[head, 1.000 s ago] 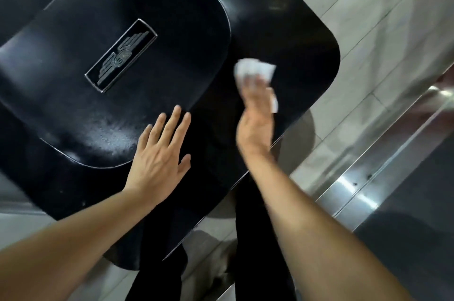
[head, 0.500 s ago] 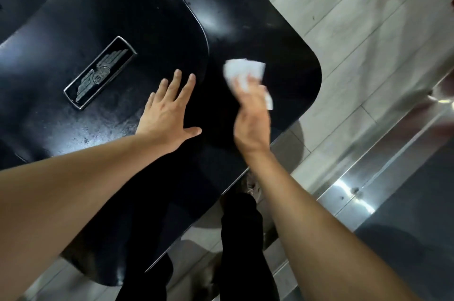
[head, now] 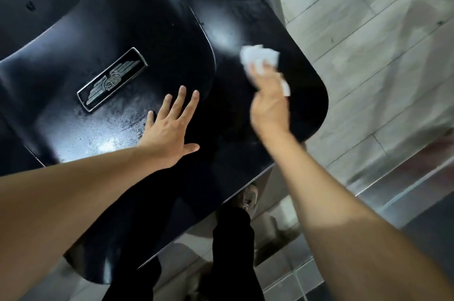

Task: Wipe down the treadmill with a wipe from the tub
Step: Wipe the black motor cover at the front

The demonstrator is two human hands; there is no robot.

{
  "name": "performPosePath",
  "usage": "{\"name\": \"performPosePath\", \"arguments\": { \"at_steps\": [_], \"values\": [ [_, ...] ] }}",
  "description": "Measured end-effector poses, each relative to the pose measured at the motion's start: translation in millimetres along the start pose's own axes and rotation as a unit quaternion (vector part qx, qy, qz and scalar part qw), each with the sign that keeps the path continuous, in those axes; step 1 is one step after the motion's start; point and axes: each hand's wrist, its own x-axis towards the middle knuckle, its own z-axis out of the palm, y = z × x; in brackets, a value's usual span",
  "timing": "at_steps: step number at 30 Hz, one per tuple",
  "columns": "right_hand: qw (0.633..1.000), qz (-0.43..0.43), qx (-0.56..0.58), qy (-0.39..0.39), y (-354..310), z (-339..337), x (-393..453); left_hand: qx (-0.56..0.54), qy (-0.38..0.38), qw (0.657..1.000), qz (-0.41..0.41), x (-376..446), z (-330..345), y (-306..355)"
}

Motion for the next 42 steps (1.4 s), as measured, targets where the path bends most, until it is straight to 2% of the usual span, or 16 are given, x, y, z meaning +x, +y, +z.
{"name": "performPosePath", "arguments": {
  "at_steps": [2, 5, 7, 10, 12, 15, 18, 20, 23, 25, 26, 30, 34, 38, 40, 42],
  "values": [
    [0.985, -0.150, 0.024, -0.081, -28.2, 17.6, -8.0, 0.006, -0.001, 1.000, -0.008, -0.7, -0.1, 0.5],
    [0.969, -0.222, 0.015, -0.102, -19.8, 15.2, 8.9, 0.010, -0.015, 1.000, -0.016, -2.0, -1.3, 2.9],
    [0.987, -0.143, -0.015, -0.070, 8.6, 1.1, 30.1, 0.009, -0.019, 1.000, -0.016, -1.8, -2.7, 4.2],
    [0.994, 0.104, -0.018, -0.007, 41.6, -26.9, 60.4, 0.010, -0.027, 0.999, -0.017, -1.4, -3.5, 4.8],
    [0.987, 0.162, -0.018, -0.009, 36.7, -31.9, 70.2, 0.012, -0.035, 0.999, -0.019, -1.8, -4.2, 5.4],
    [0.996, 0.034, 0.037, -0.078, -7.9, -13.9, 71.5, 0.013, -0.046, 0.999, -0.020, -2.0, -5.7, 5.3],
    [0.964, -0.168, 0.048, -0.199, -45.1, 15.9, 63.7, 0.014, -0.046, 0.999, -0.019, -0.9, -5.5, 3.1],
    [0.948, -0.218, 0.034, -0.230, -48.3, 23.5, 76.8, 0.011, -0.044, 0.999, -0.020, -0.5, -4.2, 1.6],
    [0.984, -0.068, 0.002, -0.165, -32.5, 11.4, 112.9, 0.005, -0.033, 0.999, -0.018, -1.8, -0.6, 0.4],
    [0.989, 0.071, -0.038, -0.124, -22.1, 2.8, 127.9, -0.005, -0.029, 0.999, -0.013, -1.6, 1.4, 0.5],
    [0.988, 0.086, -0.049, -0.115, -25.1, 5.6, 126.2, -0.007, -0.024, 1.000, -0.012, -1.6, 2.2, -0.1],
    [0.981, -0.136, -0.036, -0.131, -53.0, 35.1, 83.7, -0.008, -0.007, 1.000, -0.008, -1.3, 2.9, -1.3],
    [0.899, -0.334, -0.172, -0.227, -62.8, 47.8, 63.8, -0.002, 0.021, 1.000, 0.000, 0.3, 7.7, -1.2],
    [0.856, -0.365, -0.235, -0.282, -102.0, 67.1, 96.7, -0.009, 0.036, 0.999, 0.002, 2.0, 11.1, -0.9],
    [0.864, -0.334, -0.272, -0.260, -114.3, 85.1, 127.2, -0.017, 0.043, 0.999, 0.006, 1.5, 11.7, -1.6],
    [0.904, -0.266, -0.259, -0.211, -122.7, 90.0, 154.4, -0.019, 0.049, 0.999, 0.008, -0.2, 12.6, -2.4]
  ]
}}
